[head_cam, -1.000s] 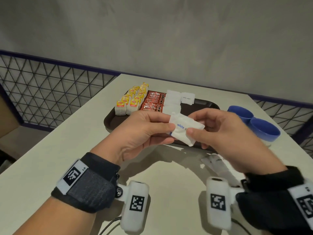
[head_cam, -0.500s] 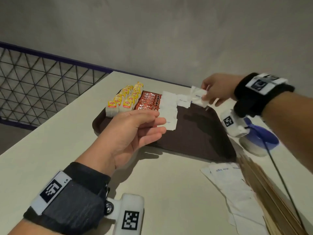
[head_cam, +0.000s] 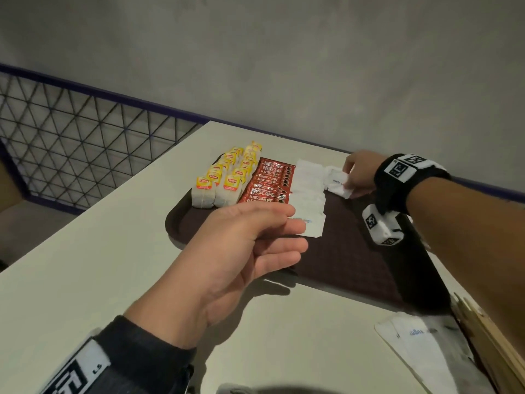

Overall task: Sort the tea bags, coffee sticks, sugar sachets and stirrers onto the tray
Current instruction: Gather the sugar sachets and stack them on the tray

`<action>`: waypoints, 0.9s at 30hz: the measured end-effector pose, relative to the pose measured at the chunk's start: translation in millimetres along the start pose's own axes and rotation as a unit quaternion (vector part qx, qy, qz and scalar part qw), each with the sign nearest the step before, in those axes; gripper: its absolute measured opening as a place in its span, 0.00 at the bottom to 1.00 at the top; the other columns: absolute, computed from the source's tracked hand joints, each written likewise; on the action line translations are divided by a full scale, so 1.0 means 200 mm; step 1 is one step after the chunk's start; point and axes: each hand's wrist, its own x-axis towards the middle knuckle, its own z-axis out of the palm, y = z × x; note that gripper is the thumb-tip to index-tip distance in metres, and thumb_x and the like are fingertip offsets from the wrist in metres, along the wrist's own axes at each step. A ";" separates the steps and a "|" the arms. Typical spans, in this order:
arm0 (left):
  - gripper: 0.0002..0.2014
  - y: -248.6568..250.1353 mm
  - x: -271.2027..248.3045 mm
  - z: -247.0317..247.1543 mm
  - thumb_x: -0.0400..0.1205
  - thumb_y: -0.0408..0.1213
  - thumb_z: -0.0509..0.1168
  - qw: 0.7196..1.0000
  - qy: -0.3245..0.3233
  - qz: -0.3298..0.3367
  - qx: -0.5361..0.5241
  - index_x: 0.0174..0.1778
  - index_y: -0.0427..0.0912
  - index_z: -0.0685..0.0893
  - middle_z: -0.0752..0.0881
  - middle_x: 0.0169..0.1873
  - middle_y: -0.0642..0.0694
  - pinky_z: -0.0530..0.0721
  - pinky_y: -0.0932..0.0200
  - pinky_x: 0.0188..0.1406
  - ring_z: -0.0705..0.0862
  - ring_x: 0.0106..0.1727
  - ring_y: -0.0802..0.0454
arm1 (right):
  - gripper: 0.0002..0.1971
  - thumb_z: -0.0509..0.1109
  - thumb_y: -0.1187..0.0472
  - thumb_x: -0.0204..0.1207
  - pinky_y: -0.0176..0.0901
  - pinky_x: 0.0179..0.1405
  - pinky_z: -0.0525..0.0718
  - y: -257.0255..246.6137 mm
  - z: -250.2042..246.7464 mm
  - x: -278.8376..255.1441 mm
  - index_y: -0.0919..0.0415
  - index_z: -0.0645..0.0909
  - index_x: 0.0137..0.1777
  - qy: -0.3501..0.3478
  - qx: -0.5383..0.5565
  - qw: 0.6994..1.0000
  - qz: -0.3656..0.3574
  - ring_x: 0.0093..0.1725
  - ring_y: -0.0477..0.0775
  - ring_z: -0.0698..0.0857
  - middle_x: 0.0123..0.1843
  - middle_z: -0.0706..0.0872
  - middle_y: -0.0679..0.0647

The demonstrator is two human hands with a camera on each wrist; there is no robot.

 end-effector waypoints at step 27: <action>0.07 0.00 -0.03 0.05 0.85 0.28 0.66 1.000 0.018 0.004 0.020 0.49 0.38 0.90 0.92 0.35 0.42 0.89 0.65 0.28 0.91 0.30 0.54 | 0.22 0.78 0.54 0.79 0.51 0.41 0.93 0.05 -0.10 -0.44 0.68 0.80 0.65 -0.030 0.016 0.998 -0.055 0.36 0.57 0.92 0.48 0.91 0.63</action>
